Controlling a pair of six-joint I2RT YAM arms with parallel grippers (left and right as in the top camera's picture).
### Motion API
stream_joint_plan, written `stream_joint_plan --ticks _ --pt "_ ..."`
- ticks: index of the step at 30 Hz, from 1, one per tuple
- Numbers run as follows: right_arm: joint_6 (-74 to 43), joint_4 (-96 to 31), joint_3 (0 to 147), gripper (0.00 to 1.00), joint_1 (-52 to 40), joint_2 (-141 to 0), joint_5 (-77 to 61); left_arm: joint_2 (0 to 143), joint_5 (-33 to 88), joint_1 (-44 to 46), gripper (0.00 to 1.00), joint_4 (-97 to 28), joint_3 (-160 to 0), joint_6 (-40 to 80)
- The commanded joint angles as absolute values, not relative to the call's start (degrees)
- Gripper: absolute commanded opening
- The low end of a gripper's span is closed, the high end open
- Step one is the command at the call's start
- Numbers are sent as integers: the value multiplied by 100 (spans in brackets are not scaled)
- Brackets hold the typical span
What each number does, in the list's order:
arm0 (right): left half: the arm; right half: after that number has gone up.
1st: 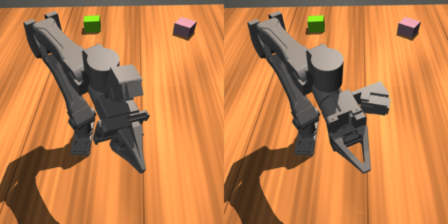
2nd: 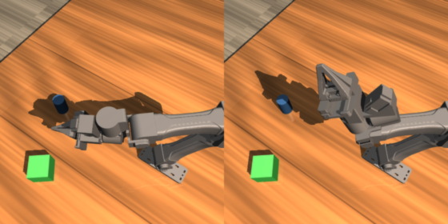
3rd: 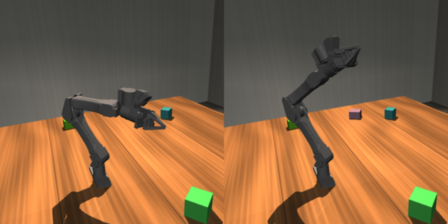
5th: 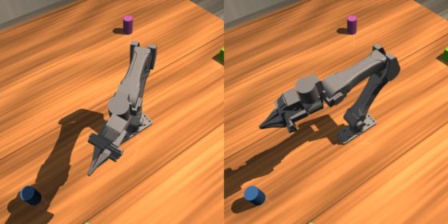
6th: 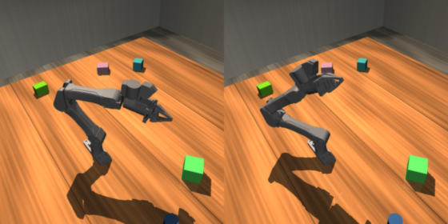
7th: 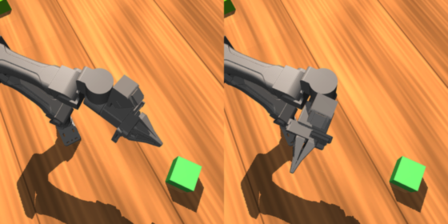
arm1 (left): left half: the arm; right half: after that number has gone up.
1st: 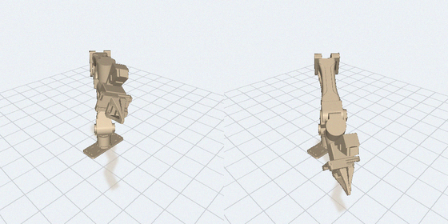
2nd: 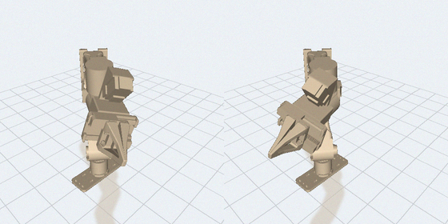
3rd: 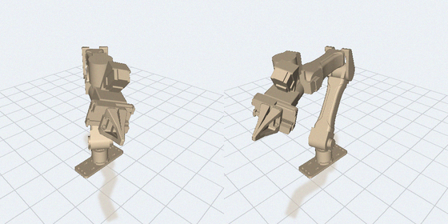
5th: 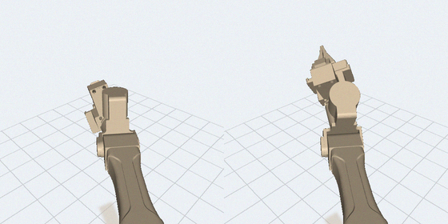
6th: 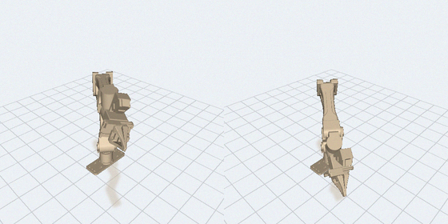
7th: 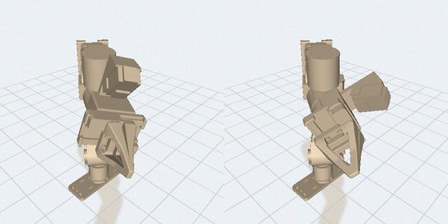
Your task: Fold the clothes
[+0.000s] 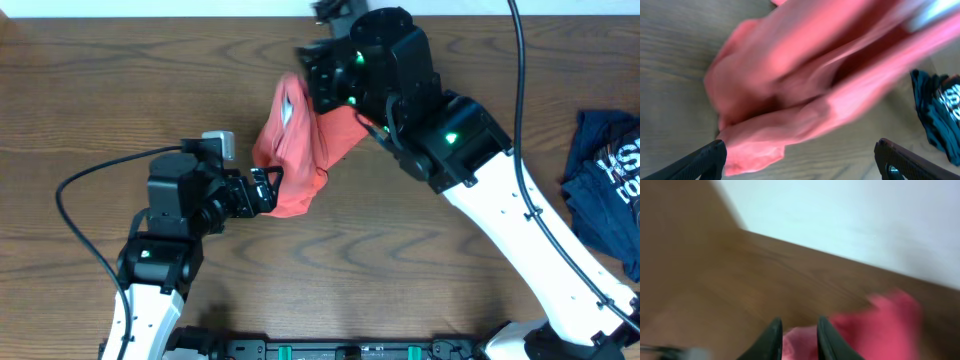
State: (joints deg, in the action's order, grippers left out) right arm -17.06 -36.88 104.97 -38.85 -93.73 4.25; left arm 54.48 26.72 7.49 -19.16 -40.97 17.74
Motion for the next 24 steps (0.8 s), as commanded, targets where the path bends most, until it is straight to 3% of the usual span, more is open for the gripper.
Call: stream_joint_plan --ticks 1,4,13,24 --pt "-1876 -4311 10554 24 -3625 -9601 2600 5555 2786 878 96 -1922 -4213 1634" --pt "-2152 -5170 10554 24 -3367 -9749 3507 5621 2786 928 96 -1918 -4213 1634" --pt "-2340 -6289 10554 25 -2633 -9793 3411 5933 2783 930 96 -2445 -4213 1636" --pt "-2338 -6353 10554 25 -2359 -9793 2541 6534 2759 947 69 -2735 -4213 1039"
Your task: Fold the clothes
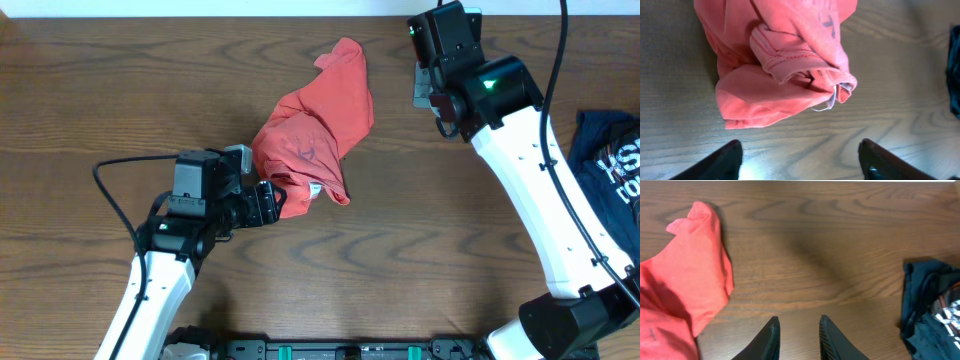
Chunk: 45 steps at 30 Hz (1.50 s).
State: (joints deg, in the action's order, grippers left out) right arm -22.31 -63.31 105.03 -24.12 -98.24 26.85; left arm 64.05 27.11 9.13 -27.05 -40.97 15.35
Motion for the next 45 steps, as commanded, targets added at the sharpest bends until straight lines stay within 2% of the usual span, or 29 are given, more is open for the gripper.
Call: stream_joint_plan --ticks 1,6,16,24,26,29,30,31,37,42,45 --pt "-2338 -6351 10554 25 -2359 -9793 2541 6606 2676 952 68 -2733 -4213 805" --pt "-2338 -6359 10554 25 -2359 -9793 2541 7024 1763 1002 68 -2665 -4213 484" --pt "-2359 -6370 10554 25 -2357 -9793 2536 7800 1728 1011 69 -1614 -4213 209" --pt "-2377 -6366 10554 25 -2357 -9793 2536 8298 1747 1184 69 -1354 -4213 211" --pt "-2379 -6366 10554 25 -2359 -9793 2536 8359 1747 1306 62 -1293 -4213 209" --pt "-2377 -6370 10554 25 -2357 -9793 2539 8383 1747 1494 28 -1194 -4213 167" --pt "-2375 -6370 10554 25 -2357 -9793 2539 8368 1745 1553 11 -1186 -4213 148" --pt "-2375 -6370 10554 25 -2357 -9793 2539 8342 1747 1599 6 -1190 -4213 148" --pt "-2375 -6370 10554 25 -2357 -9793 2541 7599 1850 1649 6 -2049 -4246 624" --pt "-2340 -6351 10554 25 -2353 -9793 2491 6141 3334 1647 6 -3057 -4840 963" --pt "-2067 -6318 10554 25 -2353 -9793 2198 5393 3380 1645 6 -3035 -5382 1017"
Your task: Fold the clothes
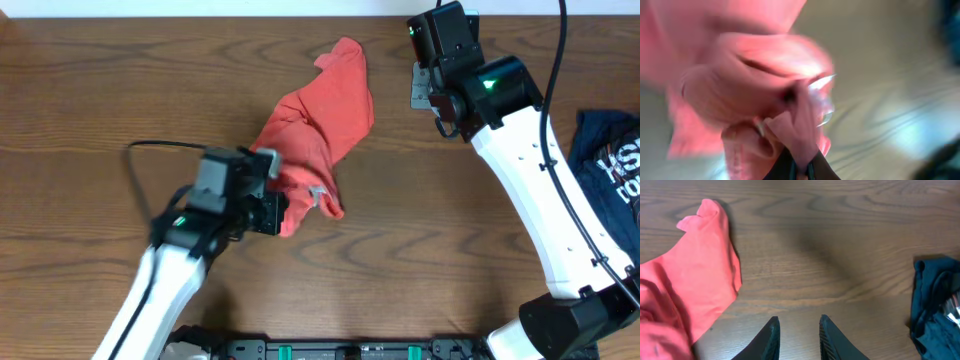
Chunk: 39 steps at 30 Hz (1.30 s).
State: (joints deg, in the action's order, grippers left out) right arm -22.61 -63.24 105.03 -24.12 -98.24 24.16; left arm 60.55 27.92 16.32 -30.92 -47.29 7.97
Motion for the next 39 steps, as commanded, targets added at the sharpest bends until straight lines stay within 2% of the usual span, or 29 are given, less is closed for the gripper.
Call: stream_joint_plan --ticks 1,6,11,13,19,25,31,39 --pt "-1955 -6324 10554 26 -2353 -9795 2062 5133 3236 1638 6 -2958 -5627 1020" --pt "-1396 -6401 10551 27 -2353 -9824 1511 4195 1302 1577 6 -2849 -6458 1087" --pt "-548 -6407 10541 30 -2353 -10009 523 3728 -976 1577 6 -3138 -6490 1334" --pt "-259 -6418 10521 30 -2364 -10175 193 3719 -1472 1577 6 -3288 -6490 1505" --pt "392 -6853 10519 33 -2523 -10766 -913 3854 -1509 1577 6 -3312 -6484 1516" --pt "613 -7032 10519 41 -2875 -11061 -1151 3962 -1594 1577 6 -3170 -6484 1511" --pt "803 -6991 10514 47 -3437 -11330 -1282 3935 -2130 1577 6 -2202 -6486 1509" --pt "670 -6869 10514 47 -3789 -11942 -1354 3927 -2276 1577 6 -1938 -6486 1505"
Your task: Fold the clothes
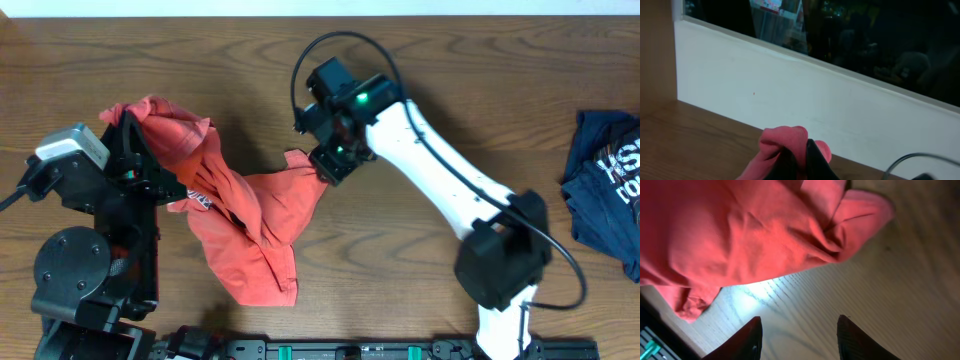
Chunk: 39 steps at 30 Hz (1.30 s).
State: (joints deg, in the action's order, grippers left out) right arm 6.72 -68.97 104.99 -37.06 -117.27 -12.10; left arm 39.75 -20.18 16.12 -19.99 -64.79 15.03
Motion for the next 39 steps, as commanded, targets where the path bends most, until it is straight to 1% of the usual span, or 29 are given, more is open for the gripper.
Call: stream_joint_plan --ticks 1,4,13,24,26,27,28,29,30,35,39 --pt "670 -6851 10514 47 -3822 -12007 -1424 3927 -2342 1577 6 -1935 -6486 1481" --pt "668 -6744 10514 49 -3951 -12197 -1636 3927 -2438 1577 6 -1855 -6486 1313" --pt "233 -6165 10510 53 -4200 -12709 -1417 3918 -2475 1577 6 -1741 -6486 1208" --pt "172 -6038 10510 50 -4206 -13233 -1411 3916 -2541 1577 6 -1697 -6486 965" --pt "145 -5951 10510 45 -4206 -13233 -1352 3916 -2539 1577 6 -1699 -6486 965" --pt "78 -5896 10510 38 -4206 -13233 -1306 3916 -2539 1577 6 -1702 -6486 965" --pt "3 -5846 10510 26 -4206 -13235 -1260 3916 -2539 1577 6 -1704 -6486 967" --pt "-71 -5811 10510 8 -4206 -13233 -1203 3916 -2539 1577 6 -1706 -6486 965" --pt "-106 -5802 10510 1 -4206 -13233 -1186 3916 -2539 1577 6 -1710 -6486 965" --pt "-128 -6055 10512 1 -4206 -13174 -1293 3918 -2541 1577 6 -1846 -6486 937" --pt "-163 -6958 10621 1 -4099 -12707 -1577 3922 -2672 1577 6 -1959 -6484 832"
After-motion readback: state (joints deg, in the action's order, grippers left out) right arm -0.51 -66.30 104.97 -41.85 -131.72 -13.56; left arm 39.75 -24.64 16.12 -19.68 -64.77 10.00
